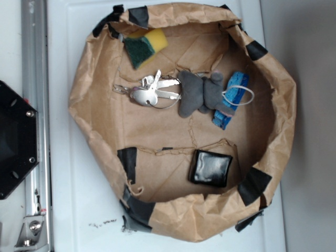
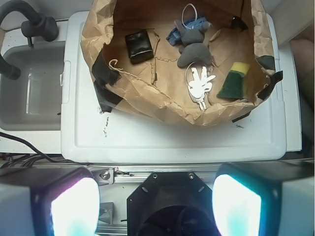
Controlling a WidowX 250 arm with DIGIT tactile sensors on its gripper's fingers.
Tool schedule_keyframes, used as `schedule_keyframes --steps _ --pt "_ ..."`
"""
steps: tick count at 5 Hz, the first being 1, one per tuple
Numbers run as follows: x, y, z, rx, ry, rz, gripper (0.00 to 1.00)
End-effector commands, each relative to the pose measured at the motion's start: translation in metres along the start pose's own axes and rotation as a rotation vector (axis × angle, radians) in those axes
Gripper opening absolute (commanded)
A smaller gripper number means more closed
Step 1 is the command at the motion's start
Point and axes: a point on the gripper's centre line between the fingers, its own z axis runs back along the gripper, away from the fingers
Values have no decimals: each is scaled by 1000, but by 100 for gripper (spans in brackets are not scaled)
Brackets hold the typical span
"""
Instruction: Grab the black box.
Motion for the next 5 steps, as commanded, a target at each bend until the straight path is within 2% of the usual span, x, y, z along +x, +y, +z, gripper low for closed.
schedule_keyframes --steps 1,2,3,5 --pt "0 0 0 0 0 0 100" --pt "48 -8 -18 40 -87 -35 100" --pt "96 -12 -30 10 -141 -131 100" --pt "96 -12 -30 10 -141 -131 100"
